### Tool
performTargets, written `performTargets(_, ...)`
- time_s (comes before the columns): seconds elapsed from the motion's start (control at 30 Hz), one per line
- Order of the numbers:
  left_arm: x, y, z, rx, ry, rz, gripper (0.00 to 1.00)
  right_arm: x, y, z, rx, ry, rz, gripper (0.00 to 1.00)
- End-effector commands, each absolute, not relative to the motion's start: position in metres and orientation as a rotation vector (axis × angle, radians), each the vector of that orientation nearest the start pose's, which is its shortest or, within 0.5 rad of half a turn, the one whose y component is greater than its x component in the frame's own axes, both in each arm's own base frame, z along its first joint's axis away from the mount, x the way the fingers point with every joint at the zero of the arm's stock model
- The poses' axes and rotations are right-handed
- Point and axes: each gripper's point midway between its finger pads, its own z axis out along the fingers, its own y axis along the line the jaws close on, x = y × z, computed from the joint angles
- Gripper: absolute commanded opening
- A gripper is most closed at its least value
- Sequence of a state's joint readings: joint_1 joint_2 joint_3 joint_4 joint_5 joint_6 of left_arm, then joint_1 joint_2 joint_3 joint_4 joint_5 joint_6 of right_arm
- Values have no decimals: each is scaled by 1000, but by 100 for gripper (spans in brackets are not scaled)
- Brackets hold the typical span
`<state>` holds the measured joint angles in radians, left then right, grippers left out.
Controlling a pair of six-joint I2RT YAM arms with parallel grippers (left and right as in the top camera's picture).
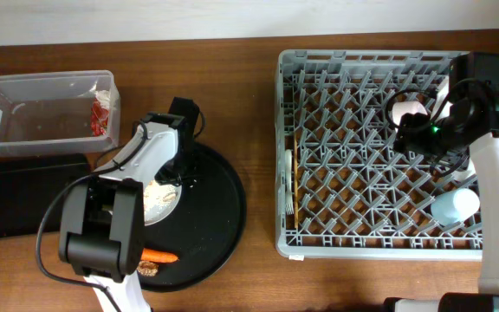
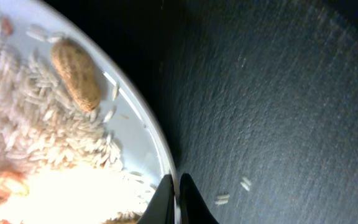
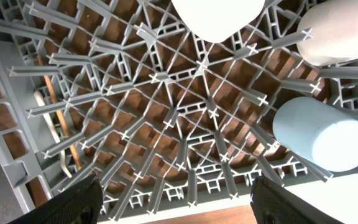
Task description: Sort waste into correct bins and load items into the dishwasher rack
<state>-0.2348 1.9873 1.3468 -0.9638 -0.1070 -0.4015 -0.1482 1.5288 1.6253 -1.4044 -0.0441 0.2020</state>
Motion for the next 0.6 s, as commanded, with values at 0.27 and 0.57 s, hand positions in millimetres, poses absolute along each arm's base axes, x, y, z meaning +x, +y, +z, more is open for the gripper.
performTargets(0.27, 346, -56, 84, -213, 3195, 271, 1, 308, -38, 223, 486, 2841, 79, 79)
performTargets(0.57, 338, 16, 142, -381, 3066, 305, 0, 308, -38, 223, 486, 2841, 78, 79)
